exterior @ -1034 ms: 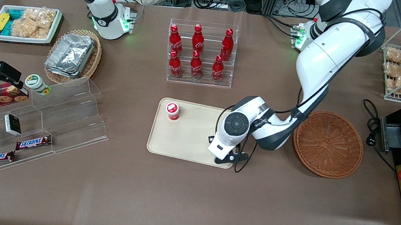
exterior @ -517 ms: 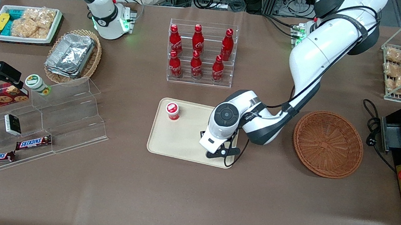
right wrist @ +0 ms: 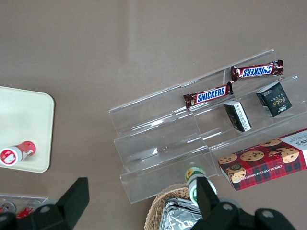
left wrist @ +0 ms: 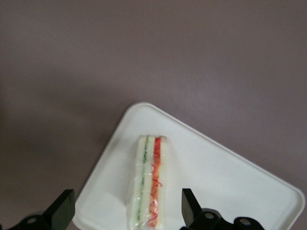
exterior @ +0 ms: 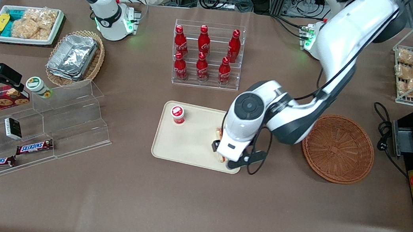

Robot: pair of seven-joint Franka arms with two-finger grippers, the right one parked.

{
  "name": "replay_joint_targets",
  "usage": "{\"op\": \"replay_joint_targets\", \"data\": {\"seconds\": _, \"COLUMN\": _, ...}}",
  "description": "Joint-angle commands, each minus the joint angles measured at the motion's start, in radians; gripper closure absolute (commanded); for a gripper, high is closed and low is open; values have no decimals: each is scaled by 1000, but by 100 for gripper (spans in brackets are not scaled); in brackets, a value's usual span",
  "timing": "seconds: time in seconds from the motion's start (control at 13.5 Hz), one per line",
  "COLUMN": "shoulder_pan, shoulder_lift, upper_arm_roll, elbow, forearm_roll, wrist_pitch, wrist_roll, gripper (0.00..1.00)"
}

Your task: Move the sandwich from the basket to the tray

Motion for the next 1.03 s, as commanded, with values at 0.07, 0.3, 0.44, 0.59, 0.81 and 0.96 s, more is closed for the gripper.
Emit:
{"op": "replay_joint_targets", "data": {"seconds": 0.07, "shoulder_pan": 95, "shoulder_lift": -198, "upper_arm_roll": -2, "elbow": -40, "forearm_roll": -14, "wrist_pitch": -114, "wrist_roll": -30, "gripper": 0}}
{"op": "replay_joint_targets", "data": {"seconds": 0.3, "shoulder_pan": 183, "shoulder_lift": -294, "upper_arm_roll": -2, "elbow": -63, "forearm_roll": -57, "wrist_pitch": -165, "wrist_roll": 42, "gripper": 0}}
{"op": "replay_joint_targets", "data": {"seconds": 0.44, "shoulder_pan": 249, "shoulder_lift": -347, "upper_arm_roll": 0, "elbow": -88, "forearm_roll": -120, "wrist_pitch": -171, "wrist_roll": 160, "gripper": 0}}
{"op": "replay_joint_targets", "data": {"seconds": 0.59, "shoulder_pan": 261, "shoulder_lift": -380, "upper_arm_roll": 41, "elbow": -97, "forearm_roll": -189, "wrist_pitch": -197, "wrist_roll": 284, "gripper": 0}}
{"op": "replay_joint_targets", "data": {"seconds": 0.81, "shoulder_pan": 246, "shoulder_lift": -431, "upper_arm_roll": 203, "elbow": -96, "forearm_roll": -304, "wrist_pitch": -222, "wrist_roll": 534, "gripper": 0}}
{"op": "replay_joint_targets", "data": {"seconds": 0.96, "shoulder_pan": 219, "shoulder_lift": -469, "upper_arm_roll": 332, "elbow": -97, "forearm_roll": -376, "wrist_pitch": -294, "wrist_roll": 741, "gripper": 0}}
